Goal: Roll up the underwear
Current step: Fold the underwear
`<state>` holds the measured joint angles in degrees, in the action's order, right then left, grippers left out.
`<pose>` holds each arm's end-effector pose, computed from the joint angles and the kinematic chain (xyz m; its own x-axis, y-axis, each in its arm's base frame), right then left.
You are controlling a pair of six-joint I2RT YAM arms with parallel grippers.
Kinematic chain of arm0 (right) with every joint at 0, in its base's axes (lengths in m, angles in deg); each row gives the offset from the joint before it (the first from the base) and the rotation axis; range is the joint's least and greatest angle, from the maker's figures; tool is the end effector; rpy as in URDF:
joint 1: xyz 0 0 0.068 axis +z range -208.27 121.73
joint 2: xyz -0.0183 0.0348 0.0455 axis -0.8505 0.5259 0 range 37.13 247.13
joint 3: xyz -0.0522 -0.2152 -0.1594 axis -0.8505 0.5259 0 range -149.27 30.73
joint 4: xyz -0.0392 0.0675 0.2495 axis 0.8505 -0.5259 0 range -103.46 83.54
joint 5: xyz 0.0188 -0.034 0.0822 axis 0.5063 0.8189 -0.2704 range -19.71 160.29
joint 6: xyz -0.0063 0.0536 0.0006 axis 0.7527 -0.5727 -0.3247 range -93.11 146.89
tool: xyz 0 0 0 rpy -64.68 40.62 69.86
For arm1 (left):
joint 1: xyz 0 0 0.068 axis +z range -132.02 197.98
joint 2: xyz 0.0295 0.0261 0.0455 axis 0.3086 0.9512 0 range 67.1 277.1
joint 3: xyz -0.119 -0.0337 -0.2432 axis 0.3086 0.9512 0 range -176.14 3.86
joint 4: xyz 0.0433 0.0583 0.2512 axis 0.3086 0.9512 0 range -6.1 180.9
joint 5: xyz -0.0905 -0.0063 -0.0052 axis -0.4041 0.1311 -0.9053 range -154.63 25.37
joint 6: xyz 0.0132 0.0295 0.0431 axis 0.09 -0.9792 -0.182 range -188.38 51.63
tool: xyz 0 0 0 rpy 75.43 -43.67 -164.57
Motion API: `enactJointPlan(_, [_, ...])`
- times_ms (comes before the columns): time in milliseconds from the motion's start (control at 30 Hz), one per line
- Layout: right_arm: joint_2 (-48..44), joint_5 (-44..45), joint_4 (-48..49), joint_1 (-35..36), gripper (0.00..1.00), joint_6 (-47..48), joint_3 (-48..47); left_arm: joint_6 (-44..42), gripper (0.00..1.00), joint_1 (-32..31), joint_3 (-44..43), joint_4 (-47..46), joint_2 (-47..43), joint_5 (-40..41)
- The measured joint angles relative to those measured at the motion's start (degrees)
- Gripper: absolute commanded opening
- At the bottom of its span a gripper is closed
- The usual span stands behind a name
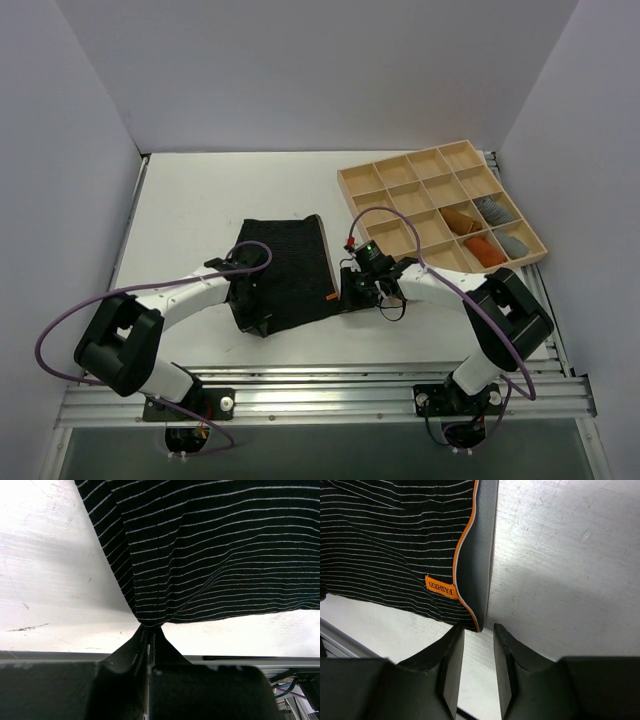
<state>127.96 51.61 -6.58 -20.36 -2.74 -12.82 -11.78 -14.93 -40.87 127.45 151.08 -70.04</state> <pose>0.2351 0.1976 0.1589 -0.8772 -0.0896 -0.4717 -0.3675 0.7575 0.5396 0.1945 -0.1297 0.1590 -0.9184 -0.3956 0.0090 -0.3921 0.9066 -0.1561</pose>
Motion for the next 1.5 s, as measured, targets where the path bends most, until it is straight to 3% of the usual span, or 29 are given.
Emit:
enactJointPlan(233, [-0.1, -0.1, 0.0, 0.0, 0.33, -0.5, 0.0, 0.0, 0.02, 0.0, 0.0, 0.0, 0.0, 0.0])
enactJointPlan(500, [0.6, -0.3, 2.1, 0.1, 0.33, -1.3, 0.1, 0.0, 0.02, 0.0, 0.0, -0.2, 0.2, 0.0])
enactJointPlan(733, [1.6, -0.6, 4.4, 0.8, 0.25, -2.1, 0.1, 0.1, 0.02, 0.0, 0.0, -1.1, 1.9, 0.0])
enactJointPlan(867, [1.8, 0.5, 4.1, 0.9, 0.02, -1.8, 0.1, 0.3, 0.02, 0.0, 0.0, -1.0, 1.9, 0.1])
enactJointPlan(1000, [1.5, 1.3, 3.3, 1.0, 0.00, -1.9, 0.2, 0.7, 0.02, -0.2, 0.0, -0.4, 1.1, 0.3])
enactJointPlan(1167, [-2.6, 3.0, -3.7, 1.2, 0.00, -1.2, 0.2, 2.7, 0.02, -3.0, -0.2, 2.8, -3.3, 0.7])
enactJointPlan(1500, [-20.3, 4.5, -16.0, 2.7, 0.00, -2.6, 2.1, 12.5, 0.02, -11.2, -1.2, 11.2, -20.6, 1.1])
